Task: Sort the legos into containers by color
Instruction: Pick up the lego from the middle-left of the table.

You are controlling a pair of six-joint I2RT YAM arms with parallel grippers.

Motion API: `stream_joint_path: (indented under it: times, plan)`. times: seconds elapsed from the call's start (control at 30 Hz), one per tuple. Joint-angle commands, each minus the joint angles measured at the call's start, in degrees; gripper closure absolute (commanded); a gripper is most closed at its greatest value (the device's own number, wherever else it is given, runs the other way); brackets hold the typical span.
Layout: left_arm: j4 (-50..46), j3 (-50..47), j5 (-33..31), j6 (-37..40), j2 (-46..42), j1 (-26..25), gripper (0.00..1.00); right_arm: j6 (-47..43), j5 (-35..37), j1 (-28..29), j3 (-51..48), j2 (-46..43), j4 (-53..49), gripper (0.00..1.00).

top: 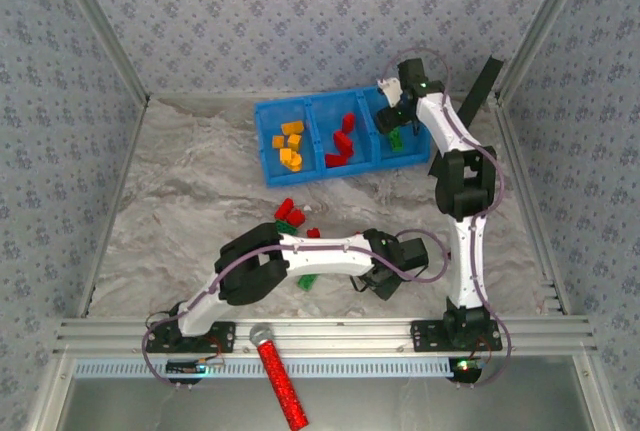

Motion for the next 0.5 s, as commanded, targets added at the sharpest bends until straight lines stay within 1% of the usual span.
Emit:
stream_joint_path:
  times: [0.0, 0.17, 0.27, 0.37, 0.47]
  plan:
    - [-0.41, 0.88, 0.32, -0.23, 0.85, -0.62, 0.6, 1.04, 0.04, -0.74, 0.13, -3.46, -2.21, 0.24]
    - [-0.32, 0.05, 0.1, -0.41, -0.13, -0.6, 0.77, 1.78, -0.44, -0.77, -0.72, -4.78, -3.02, 0.23]
    - [-0.24, -1.24, -0.21, -0.32, -2.08, -0.51, 0.84, 2.16, -0.88, -0.93, -1.75, -5.86, -3.0, 0.23]
    - [-0.16, -2.89, -0.41, -0.19, -5.55, 0.45, 0.9, 2.62, -1.89, -1.1, -2.94, -7.31, -2.57, 0.23]
    - [0.31, -5.46, -0.82, 0.01, -11.54, 3.53, 0.92, 2.54, -3.36, -1.24, -4.43, -9.53, -2.16, 0.22]
